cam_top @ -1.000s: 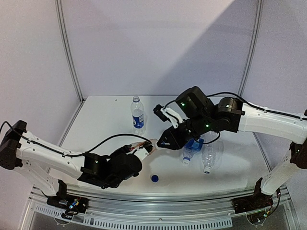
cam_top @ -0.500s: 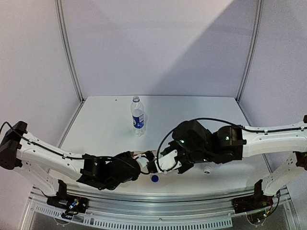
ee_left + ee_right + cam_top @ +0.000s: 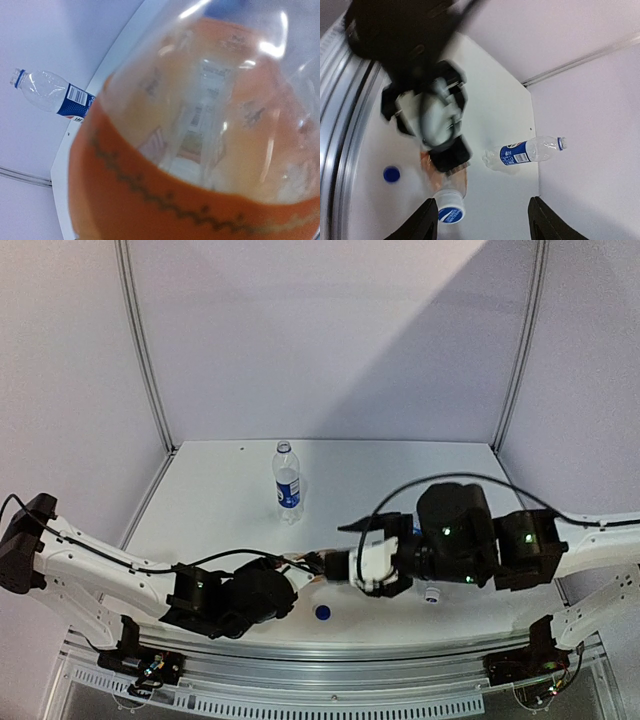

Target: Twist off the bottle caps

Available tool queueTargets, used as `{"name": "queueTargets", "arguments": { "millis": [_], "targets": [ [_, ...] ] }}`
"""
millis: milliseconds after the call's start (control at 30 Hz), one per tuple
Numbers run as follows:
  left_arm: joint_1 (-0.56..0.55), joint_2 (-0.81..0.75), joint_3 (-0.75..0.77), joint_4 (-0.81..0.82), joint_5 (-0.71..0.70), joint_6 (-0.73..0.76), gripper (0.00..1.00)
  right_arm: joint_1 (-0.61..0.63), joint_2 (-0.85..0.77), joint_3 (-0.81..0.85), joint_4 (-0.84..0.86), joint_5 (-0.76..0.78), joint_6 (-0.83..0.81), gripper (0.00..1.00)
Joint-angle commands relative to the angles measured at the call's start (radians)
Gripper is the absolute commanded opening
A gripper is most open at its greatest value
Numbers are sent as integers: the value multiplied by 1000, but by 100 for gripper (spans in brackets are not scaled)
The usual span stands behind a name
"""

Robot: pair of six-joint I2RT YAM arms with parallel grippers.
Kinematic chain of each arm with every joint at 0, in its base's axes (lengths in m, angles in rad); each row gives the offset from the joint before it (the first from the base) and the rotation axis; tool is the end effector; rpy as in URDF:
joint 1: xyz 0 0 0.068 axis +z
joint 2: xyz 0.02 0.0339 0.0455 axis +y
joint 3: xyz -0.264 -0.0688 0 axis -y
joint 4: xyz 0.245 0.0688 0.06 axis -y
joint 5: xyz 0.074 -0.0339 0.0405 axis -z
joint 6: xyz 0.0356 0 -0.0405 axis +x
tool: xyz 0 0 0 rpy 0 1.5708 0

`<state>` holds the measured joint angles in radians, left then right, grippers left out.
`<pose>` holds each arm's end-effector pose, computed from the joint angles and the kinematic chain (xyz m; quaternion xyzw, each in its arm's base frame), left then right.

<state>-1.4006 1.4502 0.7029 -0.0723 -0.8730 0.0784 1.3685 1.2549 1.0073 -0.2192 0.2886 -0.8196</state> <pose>0.0734 -0.2663 0.1823 0.4536 0.7274 0.1063 0.5039 0.0675 0.2789 0.3139 -0.7141 0.4537 0.0228 0.5327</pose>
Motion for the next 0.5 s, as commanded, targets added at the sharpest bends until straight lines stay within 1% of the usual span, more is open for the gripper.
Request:
{"name": "queueTargets", "arguments": {
  "millis": [0, 67, 167, 233, 300, 367, 467],
  "targets": [
    [7, 25, 33, 1, -49, -24, 0, -101, 8, 223, -186, 3, 646, 60],
    [5, 36, 39, -9, -73, -26, 0, -180, 29, 276, -286, -61, 907, 58],
    [4, 48, 45, -18, -103, -26, 0, -290, 27, 276, -347, -196, 1100, 59],
    [4, 52, 49, -20, -122, -26, 0, -370, 36, 274, -384, -344, 1273, 59],
    [2, 52, 50, -21, -132, -27, 0, -397, 71, 276, -418, -437, 1370, 58],
    [0, 51, 50, -21, -140, -27, 0, -398, 112, 278, -426, -524, 1415, 56],
    [-3, 51, 52, -22, -148, -25, 0, -398, 172, 255, -367, -634, 1482, 51]
  ]
}}
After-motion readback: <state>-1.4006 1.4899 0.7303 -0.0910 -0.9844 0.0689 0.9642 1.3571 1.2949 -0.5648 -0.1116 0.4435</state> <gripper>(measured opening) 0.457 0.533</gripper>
